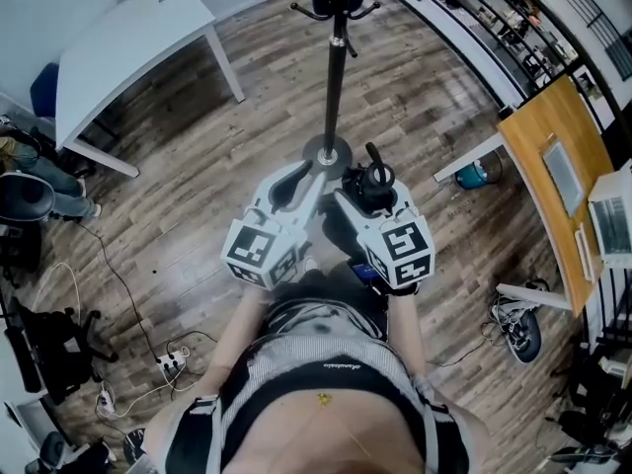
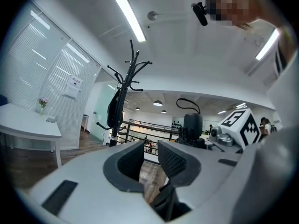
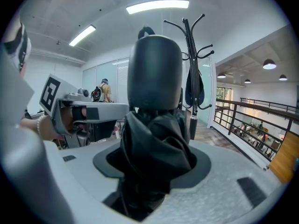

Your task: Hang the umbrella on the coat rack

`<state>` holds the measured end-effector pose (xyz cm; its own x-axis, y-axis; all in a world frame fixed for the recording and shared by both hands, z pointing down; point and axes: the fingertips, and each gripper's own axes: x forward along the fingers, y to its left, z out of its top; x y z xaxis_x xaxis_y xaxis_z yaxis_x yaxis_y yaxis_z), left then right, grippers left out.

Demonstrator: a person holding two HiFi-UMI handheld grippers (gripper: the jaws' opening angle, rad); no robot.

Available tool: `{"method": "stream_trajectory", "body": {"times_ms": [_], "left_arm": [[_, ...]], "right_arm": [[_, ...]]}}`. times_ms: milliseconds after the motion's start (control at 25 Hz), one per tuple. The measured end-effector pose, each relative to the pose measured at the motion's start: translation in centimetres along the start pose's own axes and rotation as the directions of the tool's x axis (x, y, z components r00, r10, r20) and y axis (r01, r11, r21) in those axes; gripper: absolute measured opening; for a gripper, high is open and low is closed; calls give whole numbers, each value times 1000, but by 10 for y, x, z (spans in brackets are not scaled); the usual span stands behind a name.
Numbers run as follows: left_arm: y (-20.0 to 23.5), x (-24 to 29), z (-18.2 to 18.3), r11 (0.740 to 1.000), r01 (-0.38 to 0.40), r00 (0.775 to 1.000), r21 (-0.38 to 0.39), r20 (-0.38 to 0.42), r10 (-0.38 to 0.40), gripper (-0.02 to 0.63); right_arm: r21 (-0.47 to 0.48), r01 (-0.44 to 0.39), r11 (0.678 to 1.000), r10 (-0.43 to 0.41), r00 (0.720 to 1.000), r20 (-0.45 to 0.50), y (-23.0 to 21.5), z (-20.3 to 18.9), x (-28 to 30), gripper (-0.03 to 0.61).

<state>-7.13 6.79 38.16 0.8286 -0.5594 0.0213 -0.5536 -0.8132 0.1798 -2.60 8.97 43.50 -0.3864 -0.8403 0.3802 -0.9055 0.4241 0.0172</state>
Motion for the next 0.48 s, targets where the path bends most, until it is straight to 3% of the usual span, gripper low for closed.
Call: {"method": "stream_trajectory", "body": {"times_ms": [480], "left_arm": [[17,19,29,1000,26,999,-7,42,-26,77]], "right_arm": [[4,-15,1000,15,1000,-14,-23,11,26,239]]}}
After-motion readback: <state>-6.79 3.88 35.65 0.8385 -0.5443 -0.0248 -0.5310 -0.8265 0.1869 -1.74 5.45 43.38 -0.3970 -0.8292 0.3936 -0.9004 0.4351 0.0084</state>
